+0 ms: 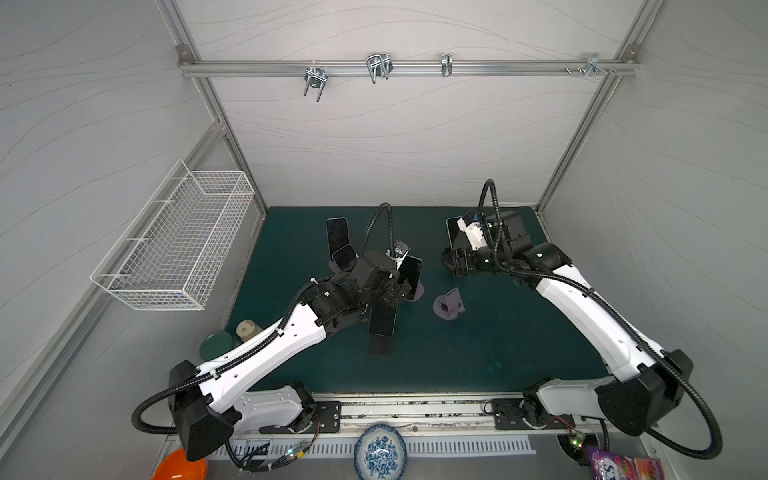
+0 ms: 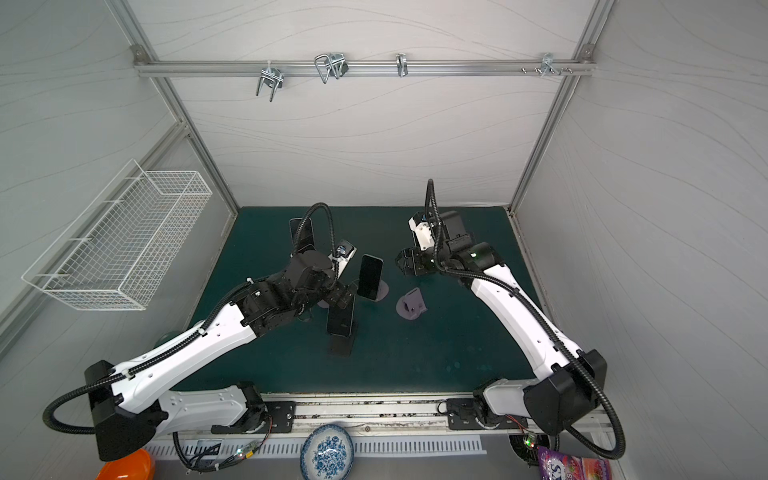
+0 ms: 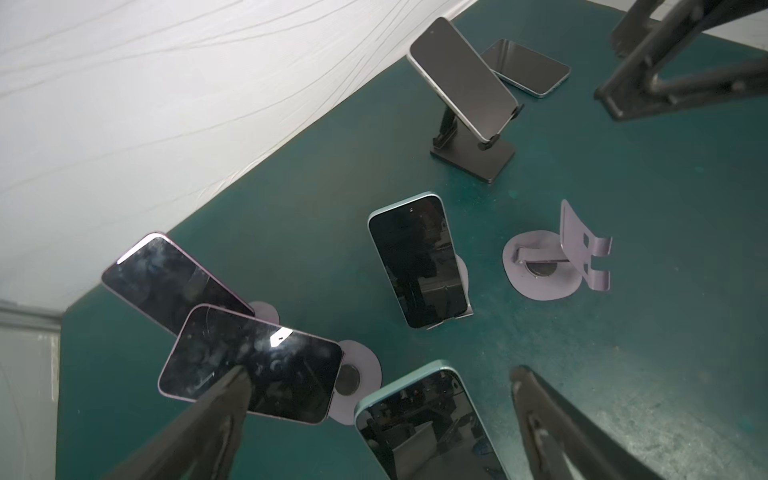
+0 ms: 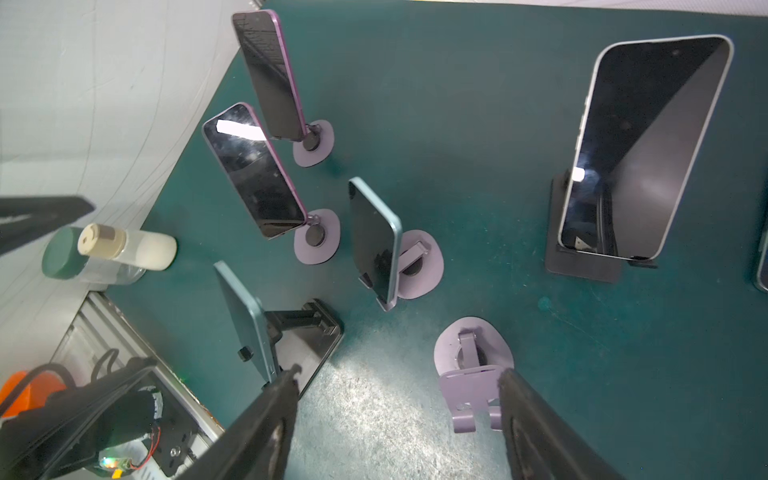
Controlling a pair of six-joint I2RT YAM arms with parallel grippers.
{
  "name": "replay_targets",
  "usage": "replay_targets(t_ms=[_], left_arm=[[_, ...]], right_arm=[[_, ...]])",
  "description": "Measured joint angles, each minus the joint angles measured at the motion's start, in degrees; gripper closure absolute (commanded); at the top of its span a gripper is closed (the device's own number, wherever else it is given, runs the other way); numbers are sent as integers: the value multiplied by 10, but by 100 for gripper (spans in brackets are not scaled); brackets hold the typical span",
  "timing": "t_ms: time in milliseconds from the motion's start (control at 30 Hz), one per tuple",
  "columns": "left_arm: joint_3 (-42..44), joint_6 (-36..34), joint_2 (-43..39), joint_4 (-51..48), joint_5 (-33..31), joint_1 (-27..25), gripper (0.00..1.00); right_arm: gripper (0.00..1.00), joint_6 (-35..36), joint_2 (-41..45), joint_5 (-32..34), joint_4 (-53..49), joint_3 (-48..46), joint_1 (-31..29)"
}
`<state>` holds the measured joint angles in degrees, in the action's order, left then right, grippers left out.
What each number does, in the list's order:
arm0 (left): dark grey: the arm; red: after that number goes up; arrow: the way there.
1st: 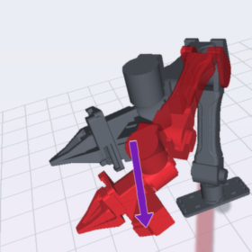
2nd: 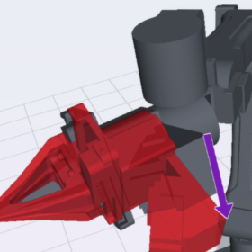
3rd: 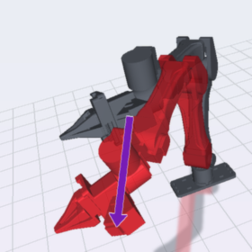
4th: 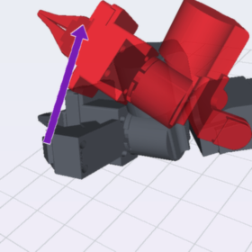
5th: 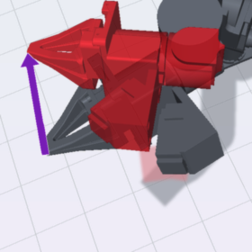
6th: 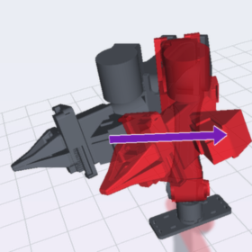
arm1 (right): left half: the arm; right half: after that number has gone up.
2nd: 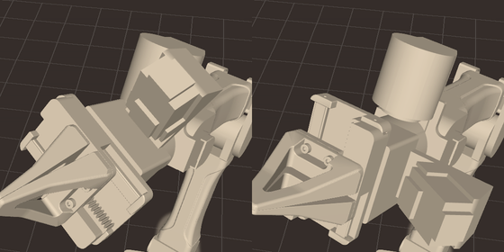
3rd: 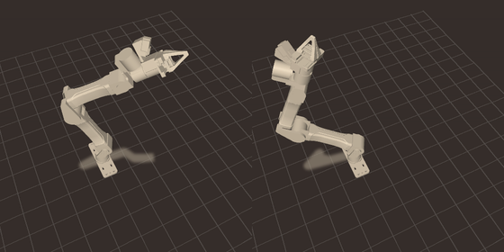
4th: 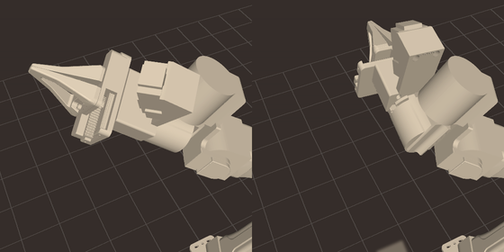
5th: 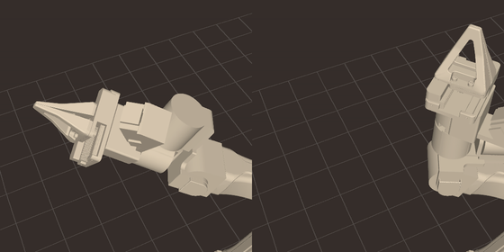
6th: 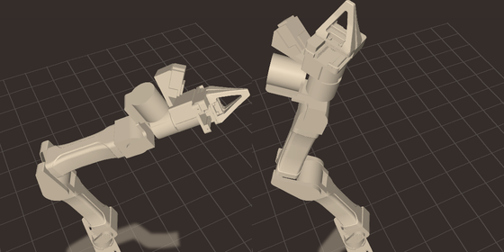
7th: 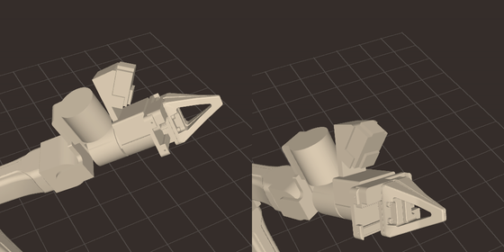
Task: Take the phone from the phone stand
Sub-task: 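Raise the right gripper and swing it back toward the central phones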
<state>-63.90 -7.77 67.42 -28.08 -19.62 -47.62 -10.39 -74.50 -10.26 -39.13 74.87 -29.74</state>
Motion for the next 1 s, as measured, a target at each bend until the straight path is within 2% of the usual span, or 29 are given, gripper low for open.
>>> replay_targets(t_ms=[333, 500, 733, 1000], left_arm=[[1, -21, -4, 14, 35, 42, 1], [1, -15, 0, 16, 38, 45, 1], [1, 26, 9, 15, 37, 45, 2], [1, 108, 13, 9, 33, 39, 3]], right_arm=[[23, 19, 8, 30, 28, -21, -24], [22, 34, 8, 29, 38, -22, -32], [20, 58, 13, 26, 43, -36, -43], [20, 58, 71, 23, 36, -80, -44]])
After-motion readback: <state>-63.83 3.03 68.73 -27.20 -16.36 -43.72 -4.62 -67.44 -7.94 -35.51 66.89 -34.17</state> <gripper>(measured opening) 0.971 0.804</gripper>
